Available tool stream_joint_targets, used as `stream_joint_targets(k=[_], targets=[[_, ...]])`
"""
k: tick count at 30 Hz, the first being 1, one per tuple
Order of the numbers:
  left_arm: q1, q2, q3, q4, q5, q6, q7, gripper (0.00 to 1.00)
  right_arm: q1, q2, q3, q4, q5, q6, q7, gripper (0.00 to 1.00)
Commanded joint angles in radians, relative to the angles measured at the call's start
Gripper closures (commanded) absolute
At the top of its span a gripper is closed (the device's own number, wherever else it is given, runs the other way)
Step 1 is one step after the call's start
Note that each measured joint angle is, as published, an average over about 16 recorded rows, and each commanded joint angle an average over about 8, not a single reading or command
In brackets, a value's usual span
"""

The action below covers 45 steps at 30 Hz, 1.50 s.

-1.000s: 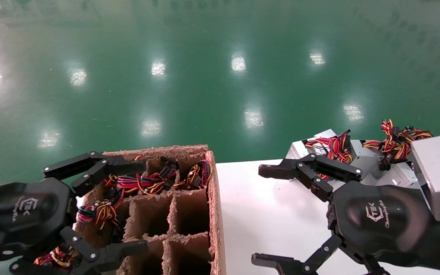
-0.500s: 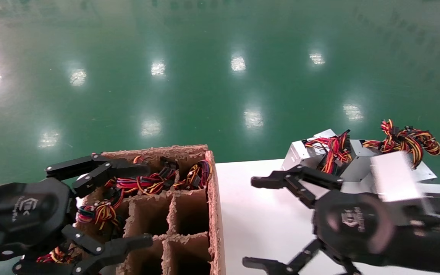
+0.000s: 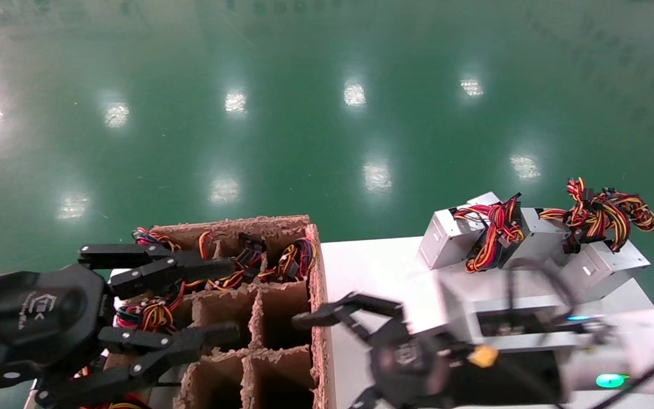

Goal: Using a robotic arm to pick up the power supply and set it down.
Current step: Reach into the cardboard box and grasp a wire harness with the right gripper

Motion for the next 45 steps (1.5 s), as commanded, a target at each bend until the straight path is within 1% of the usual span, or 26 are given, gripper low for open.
stream_joint_targets(k=[1, 5, 6, 13, 14, 19, 25, 36, 45], targets=[[0.000, 0.000, 0.000, 0.000, 0.000, 0.000, 0.000, 1.00, 0.016, -0.042, -0.025, -0.024, -0.021, -0.009, 0.001, 0.00], [0.000, 0.000, 0.000, 0.000, 0.000, 0.000, 0.000, 1.00, 0.045, -0.105, -0.067, -0.055, -0.072, -0.011, -0.012, 0.01], [0.000, 0.000, 0.000, 0.000, 0.000, 0.000, 0.000, 1.00, 0.051, -0.119, -0.076, -0.060, -0.086, -0.010, -0.016, 0.09], [0.000, 0.000, 0.000, 0.000, 0.000, 0.000, 0.000, 1.00, 0.077, -0.206, -0.132, -0.091, -0.147, -0.014, -0.036, 0.94], [0.000, 0.000, 0.000, 0.000, 0.000, 0.000, 0.000, 1.00, 0.079, -0.217, -0.138, -0.097, -0.151, -0.016, -0.038, 0.99], [0.000, 0.000, 0.000, 0.000, 0.000, 0.000, 0.000, 1.00, 0.088, -0.262, -0.163, -0.131, -0.168, -0.021, -0.056, 1.00], [0.000, 0.000, 0.000, 0.000, 0.000, 0.000, 0.000, 1.00, 0.093, -0.298, -0.176, -0.189, -0.179, -0.018, -0.107, 1.00], [0.000, 0.000, 0.000, 0.000, 0.000, 0.000, 0.000, 1.00, 0.102, -0.339, -0.182, -0.307, -0.175, -0.023, -0.192, 1.00], [0.000, 0.000, 0.000, 0.000, 0.000, 0.000, 0.000, 1.00, 0.114, -0.367, -0.202, -0.357, -0.183, -0.031, -0.229, 1.00]])
